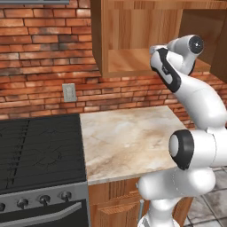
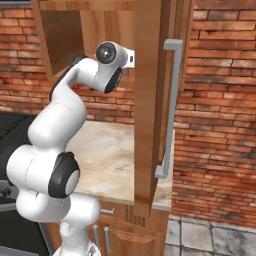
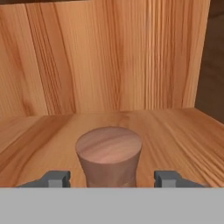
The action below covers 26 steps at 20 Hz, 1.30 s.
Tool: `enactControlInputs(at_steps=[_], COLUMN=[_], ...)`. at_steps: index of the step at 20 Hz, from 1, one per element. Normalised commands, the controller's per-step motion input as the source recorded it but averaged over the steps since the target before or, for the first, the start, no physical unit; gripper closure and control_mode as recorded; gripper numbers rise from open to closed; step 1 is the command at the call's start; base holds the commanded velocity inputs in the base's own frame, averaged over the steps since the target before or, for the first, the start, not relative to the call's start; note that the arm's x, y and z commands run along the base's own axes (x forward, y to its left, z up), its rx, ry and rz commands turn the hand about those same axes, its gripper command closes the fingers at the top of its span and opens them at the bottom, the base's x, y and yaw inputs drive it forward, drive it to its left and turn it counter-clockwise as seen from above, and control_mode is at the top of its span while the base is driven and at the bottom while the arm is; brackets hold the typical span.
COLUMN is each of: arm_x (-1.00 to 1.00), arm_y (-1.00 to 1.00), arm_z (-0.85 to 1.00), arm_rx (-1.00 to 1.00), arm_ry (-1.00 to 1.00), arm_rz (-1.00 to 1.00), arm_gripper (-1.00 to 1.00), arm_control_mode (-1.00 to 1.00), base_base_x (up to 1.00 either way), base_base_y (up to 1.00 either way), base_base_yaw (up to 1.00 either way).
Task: Retrieve the shaker from the cabinet and place it next the steak on a plate on the dining table.
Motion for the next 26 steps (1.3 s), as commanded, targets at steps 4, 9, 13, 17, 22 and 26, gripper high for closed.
enactControlInputs(at_steps=[4,9,13,17,22,26], arm_x=[0.05,-0.35,-0.97,-1.00,-1.00,-1.00], arm_y=[0.00,-0.04,-0.08,-0.01,-0.06,-0.09], arm_z=[-0.08,0.00,0.03,0.11,0.42,0.66], arm_rx=[0.00,0.00,0.01,0.01,0.10,0.09], arm_ry=[0.00,-0.02,-0.08,-0.09,-0.13,0.00], arm_rz=[0.01,0.00,0.00,0.00,0.00,0.02], arm_gripper=[1.00,1.00,1.00,1.00,1.00,1.00], arm_control_mode=[-1.00,-1.00,-1.00,-1.00,-1.00,-1.00], base_base_x=[0.00,0.00,0.00,0.00,0.00,0.00], base_base_y=[0.00,0.00,0.00,0.00,0.00,0.00], base_base_yaw=[0.00,0.00,0.00,0.00,0.00,0.00])
